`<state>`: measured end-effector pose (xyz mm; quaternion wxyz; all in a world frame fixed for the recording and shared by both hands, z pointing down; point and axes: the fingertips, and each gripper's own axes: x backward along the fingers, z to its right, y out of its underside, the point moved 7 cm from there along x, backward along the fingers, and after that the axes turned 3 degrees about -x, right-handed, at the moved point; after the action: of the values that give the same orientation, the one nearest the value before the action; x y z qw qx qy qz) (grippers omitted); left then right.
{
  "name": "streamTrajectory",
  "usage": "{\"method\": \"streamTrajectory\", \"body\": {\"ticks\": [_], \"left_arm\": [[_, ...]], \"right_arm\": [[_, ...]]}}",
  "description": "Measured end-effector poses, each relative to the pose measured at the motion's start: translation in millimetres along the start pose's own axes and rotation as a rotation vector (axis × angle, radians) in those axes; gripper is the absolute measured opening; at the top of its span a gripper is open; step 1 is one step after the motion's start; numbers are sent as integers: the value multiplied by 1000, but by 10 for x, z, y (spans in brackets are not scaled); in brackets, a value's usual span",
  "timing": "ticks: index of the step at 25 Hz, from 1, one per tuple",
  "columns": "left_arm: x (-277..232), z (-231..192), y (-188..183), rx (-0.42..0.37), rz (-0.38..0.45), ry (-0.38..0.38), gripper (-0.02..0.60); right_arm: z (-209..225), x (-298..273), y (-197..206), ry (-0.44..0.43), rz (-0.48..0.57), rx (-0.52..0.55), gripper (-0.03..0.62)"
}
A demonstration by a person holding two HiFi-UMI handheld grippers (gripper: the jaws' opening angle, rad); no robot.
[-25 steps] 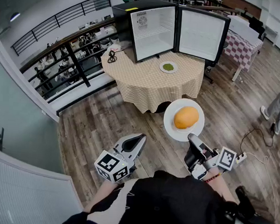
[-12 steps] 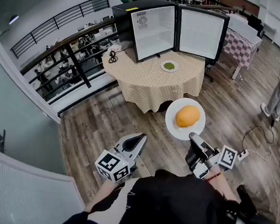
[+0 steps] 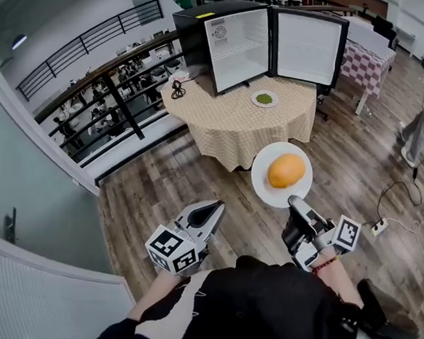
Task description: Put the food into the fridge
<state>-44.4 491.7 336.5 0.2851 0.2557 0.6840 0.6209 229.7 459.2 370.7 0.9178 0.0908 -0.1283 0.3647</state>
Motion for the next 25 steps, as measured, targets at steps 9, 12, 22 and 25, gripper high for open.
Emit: {"method": "streamTrajectory", "body": {"ticks": [9, 12, 22, 25], "left_arm": [[-76, -399, -196, 58, 78, 58, 12], [-202, -563, -242, 48, 101, 68, 12], [-931, -1427, -374, 43, 83, 65, 12], [-1143, -1652, -442, 69, 106, 52, 12]], "right_arm": [[74, -285, -53, 32, 64, 9, 26], [178, -414, -183, 43, 95, -3, 26], [635, -1236, -817, 56, 81, -48, 28], [705, -1448, -998, 55, 60, -53, 28]]}}
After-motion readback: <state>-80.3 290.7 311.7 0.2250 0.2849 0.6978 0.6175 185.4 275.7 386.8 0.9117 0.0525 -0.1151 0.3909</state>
